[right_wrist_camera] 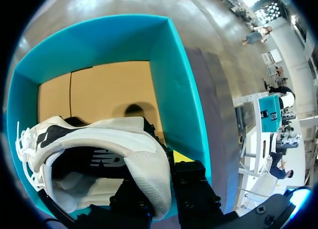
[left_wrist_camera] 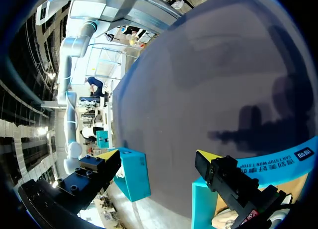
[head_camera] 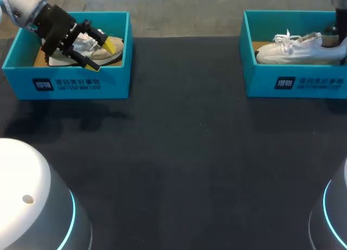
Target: Take the shoe out of the shoebox, open the shoe tongue, remove and reinsert the insole, then place the shoe into the shoebox
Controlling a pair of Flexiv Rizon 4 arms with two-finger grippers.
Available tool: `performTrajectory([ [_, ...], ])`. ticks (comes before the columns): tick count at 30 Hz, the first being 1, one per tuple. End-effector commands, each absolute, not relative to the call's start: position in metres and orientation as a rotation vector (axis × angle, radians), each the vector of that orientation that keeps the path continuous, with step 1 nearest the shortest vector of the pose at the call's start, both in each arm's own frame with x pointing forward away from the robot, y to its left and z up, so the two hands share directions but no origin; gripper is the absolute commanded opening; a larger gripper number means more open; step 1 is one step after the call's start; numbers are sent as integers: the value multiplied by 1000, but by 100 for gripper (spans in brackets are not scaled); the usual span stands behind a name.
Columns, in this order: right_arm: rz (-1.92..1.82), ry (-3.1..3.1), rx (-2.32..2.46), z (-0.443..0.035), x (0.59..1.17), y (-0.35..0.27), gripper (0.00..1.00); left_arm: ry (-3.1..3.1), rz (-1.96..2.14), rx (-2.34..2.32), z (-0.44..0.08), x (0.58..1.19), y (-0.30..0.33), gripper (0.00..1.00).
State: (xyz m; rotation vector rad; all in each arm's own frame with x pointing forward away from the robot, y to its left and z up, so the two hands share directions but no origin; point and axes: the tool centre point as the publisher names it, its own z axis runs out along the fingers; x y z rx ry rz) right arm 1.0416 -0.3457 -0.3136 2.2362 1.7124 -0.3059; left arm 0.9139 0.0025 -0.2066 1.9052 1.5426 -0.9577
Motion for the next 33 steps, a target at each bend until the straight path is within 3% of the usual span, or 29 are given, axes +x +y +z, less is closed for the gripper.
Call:
performTrajectory([
  [1,-291,1707,2231,-313,1032,-345,0,1543,-956,1910,-206,914,3,100],
  [33,-342,1712,2246,-345,1012,-343,0,1543,-956,1910,-206,914,3,100],
])
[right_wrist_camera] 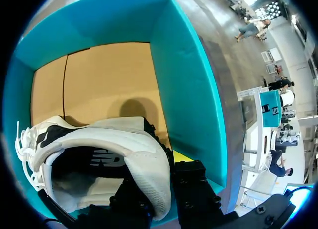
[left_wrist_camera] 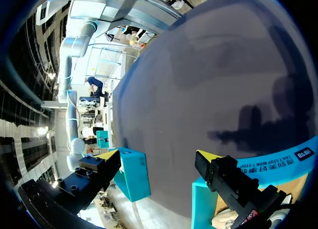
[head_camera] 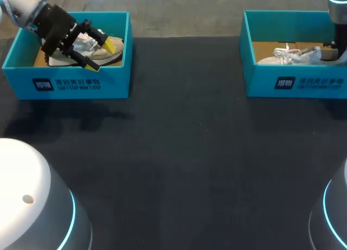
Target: Take the shoe out of the shoebox, open the shoe tongue, remove and reinsert the insole, then place the shoe into the shoebox
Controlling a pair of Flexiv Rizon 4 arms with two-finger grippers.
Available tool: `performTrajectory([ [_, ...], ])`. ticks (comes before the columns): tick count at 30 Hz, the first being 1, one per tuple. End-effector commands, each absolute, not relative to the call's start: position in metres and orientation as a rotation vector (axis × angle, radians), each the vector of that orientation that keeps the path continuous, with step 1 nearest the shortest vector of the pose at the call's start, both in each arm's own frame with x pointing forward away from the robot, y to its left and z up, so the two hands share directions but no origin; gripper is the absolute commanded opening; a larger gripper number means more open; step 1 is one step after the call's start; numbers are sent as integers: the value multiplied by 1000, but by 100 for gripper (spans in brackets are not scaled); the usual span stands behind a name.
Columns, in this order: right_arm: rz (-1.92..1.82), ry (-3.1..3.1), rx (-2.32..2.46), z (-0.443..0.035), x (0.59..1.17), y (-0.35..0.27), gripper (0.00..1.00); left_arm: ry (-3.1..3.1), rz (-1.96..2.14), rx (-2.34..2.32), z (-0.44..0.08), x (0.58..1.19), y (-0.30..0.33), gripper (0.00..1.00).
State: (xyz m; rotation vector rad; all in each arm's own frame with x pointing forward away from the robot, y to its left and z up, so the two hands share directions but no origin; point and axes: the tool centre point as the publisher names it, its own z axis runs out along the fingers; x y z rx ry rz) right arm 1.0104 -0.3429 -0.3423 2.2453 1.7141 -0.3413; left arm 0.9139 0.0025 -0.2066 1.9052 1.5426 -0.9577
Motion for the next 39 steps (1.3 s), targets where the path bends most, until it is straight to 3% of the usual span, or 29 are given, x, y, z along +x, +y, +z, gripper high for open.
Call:
performTrajectory([
  [1,-344,1712,2245,-346,1012,-343,0,1543,-956,1910,-206,914,3,100],
  [24,-376,1709,2251,-366,1014,-344,0,1543,-956,1910,-206,914,3,100],
  [26,-372,1705,2259,-364,1013,-344,34,1543,-956,1910,-206,914,3,100],
  [28,-364,1700,2263,-361,1013,-344,55,1543,-956,1910,-206,914,3,100],
  [29,-363,1699,2264,-360,1013,-344,73,1543,-956,1910,-206,914,3,100],
  [30,-363,1699,2264,-360,1013,-344,73,1543,-956,1910,-206,914,3,100],
  [31,-356,1696,2263,-356,1012,-344,88,1543,-956,1910,-206,914,3,100],
  [36,-333,1695,2260,-344,1010,-342,100,1543,-956,1910,-206,914,3,100],
  [39,-305,1698,2265,-335,1009,-340,100,1543,-956,1910,-206,914,3,100],
])
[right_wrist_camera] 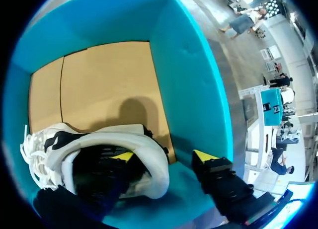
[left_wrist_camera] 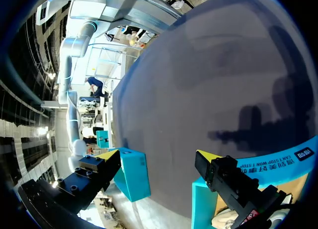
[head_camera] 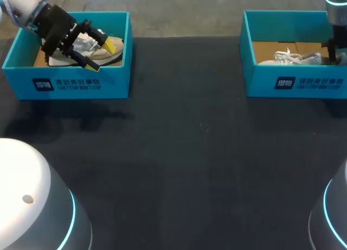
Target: Take the shoe out of the shoebox, open the shoe tongue, remove and reinsert the insole, then place the shoe into the shoebox
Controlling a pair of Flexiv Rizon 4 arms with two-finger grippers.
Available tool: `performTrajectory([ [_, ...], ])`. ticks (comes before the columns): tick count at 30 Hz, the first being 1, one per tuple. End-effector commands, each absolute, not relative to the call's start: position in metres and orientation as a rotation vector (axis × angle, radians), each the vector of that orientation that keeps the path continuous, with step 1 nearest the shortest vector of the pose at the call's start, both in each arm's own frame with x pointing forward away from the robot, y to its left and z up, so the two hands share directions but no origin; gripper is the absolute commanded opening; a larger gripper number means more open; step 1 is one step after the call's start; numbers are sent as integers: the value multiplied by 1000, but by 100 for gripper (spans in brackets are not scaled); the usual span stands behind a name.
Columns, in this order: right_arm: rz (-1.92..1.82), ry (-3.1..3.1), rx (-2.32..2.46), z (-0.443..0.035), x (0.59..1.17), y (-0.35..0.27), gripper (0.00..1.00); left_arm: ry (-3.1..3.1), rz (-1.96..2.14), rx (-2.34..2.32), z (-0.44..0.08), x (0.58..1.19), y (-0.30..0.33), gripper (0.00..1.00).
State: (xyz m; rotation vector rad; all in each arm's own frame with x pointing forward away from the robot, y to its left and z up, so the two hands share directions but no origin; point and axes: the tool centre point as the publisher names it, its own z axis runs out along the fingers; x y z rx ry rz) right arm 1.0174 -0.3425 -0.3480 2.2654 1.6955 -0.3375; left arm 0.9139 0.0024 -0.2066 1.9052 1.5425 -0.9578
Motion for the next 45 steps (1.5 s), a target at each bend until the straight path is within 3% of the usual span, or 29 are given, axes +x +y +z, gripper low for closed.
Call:
performTrajectory([
  [1,-301,1699,2263,-332,1008,-339,100,1543,-956,1910,-206,914,3,100],
  [23,11,1836,2321,-241,978,-299,100,1543,-956,1910,-206,914,3,100],
  [45,95,1971,2263,-198,900,-246,100,1543,-956,1910,-206,914,3,100],
])
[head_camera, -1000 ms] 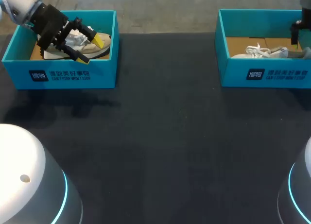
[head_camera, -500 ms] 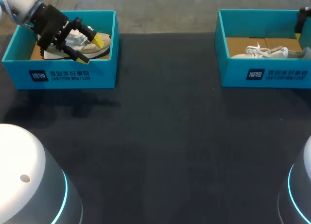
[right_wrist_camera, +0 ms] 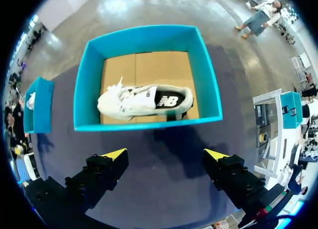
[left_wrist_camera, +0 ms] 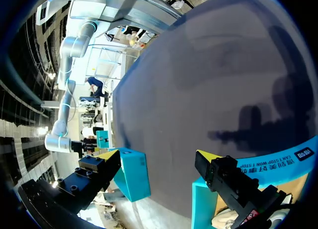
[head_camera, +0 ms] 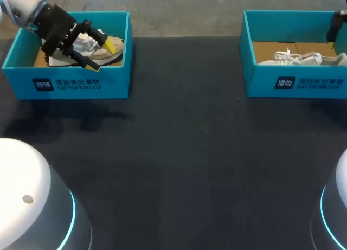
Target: Take the shoe out of the shoebox, open the shoe tongue, remove and reinsert the insole, then place the shoe into the shoebox
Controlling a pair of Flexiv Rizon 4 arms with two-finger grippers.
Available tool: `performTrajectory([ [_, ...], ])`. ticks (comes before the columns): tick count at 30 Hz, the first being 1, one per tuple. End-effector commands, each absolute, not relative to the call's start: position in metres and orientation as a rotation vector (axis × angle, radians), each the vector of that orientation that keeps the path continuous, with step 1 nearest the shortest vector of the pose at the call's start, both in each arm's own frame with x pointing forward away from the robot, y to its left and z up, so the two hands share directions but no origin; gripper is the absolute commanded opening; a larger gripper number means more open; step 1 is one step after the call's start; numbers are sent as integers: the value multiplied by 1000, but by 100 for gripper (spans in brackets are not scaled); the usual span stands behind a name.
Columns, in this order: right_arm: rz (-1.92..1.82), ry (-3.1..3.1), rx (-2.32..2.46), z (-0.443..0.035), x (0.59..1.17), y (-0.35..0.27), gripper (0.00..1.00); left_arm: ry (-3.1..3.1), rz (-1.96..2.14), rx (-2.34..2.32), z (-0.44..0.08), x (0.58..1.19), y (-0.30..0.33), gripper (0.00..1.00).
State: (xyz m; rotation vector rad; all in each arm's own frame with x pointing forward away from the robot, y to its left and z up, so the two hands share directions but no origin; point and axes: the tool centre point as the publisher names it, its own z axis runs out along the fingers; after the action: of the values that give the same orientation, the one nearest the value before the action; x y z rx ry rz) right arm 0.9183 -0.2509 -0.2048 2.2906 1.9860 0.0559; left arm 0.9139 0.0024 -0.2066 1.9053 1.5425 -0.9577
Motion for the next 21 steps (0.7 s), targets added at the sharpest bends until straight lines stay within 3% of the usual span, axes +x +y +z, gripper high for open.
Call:
performTrajectory([
  [1,96,1977,2263,-197,897,-244,100,1543,-956,1910,-206,914,3,100],
  [21,94,1999,2233,-192,868,-232,100,1543,-956,1910,-206,914,3,100],
])
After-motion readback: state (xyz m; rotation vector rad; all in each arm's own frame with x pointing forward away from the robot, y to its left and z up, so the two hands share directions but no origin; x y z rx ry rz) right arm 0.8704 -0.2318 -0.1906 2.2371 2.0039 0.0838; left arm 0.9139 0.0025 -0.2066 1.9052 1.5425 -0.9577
